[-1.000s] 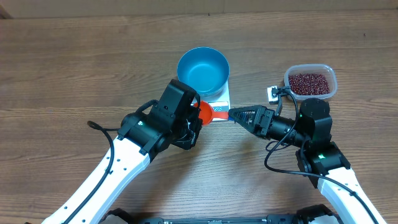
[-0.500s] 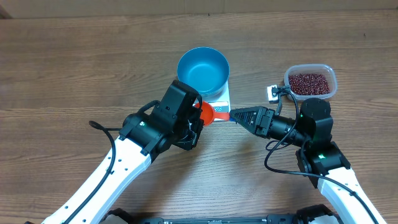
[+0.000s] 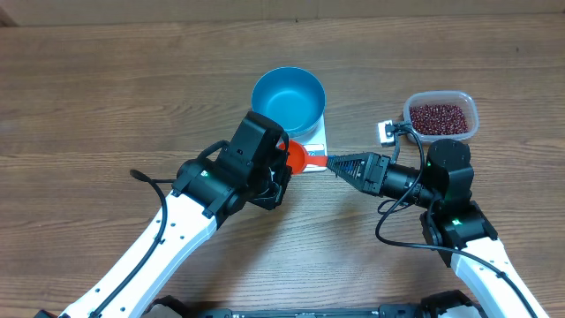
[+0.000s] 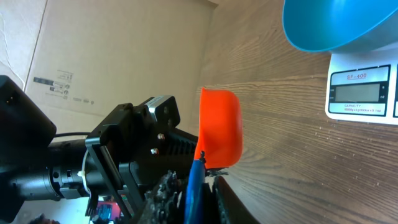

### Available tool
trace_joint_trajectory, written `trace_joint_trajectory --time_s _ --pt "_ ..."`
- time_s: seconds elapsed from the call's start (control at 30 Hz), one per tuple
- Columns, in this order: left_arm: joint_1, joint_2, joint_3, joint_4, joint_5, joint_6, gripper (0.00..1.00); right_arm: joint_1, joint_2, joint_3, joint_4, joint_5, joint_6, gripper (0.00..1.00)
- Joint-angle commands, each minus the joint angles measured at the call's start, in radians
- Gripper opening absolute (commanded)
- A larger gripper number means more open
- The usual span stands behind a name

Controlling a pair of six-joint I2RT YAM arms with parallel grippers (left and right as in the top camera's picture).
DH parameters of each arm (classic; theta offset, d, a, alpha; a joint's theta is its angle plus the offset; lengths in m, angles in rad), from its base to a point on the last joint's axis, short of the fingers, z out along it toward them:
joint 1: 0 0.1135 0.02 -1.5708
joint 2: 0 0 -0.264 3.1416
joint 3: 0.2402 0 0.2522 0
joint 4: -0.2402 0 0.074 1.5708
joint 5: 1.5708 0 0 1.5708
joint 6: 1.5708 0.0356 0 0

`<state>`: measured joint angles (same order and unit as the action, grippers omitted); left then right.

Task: Scoop item into bowl and weigh 150g on scale

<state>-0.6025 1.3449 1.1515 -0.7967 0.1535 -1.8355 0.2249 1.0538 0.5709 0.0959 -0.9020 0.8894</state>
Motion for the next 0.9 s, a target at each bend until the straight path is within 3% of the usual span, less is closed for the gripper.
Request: trace_joint_trajectory --time_s 0.0,0.3,0.6,0.87 --pt "-0.010 0.010 -0.003 0.002 -0.003 -0.021 0.04 0.005 -0.003 0.026 0.008 -0.016 -0.008 0.16" --pt "-0.022 0.010 -0.003 0.009 -0.003 -0.020 0.04 0.005 -0.003 0.026 0.008 -0.016 -0.008 0.11" --pt "-0.032 0.010 -0.003 0.010 -0.007 -0.021 0.04 0.005 -0.003 0.026 0.008 -0.007 -0.008 0.24" --pt "-0.035 0.022 -0.003 0.021 -0.004 -0.021 0.04 0.005 -0.003 0.026 0.008 0.008 -0.008 0.24"
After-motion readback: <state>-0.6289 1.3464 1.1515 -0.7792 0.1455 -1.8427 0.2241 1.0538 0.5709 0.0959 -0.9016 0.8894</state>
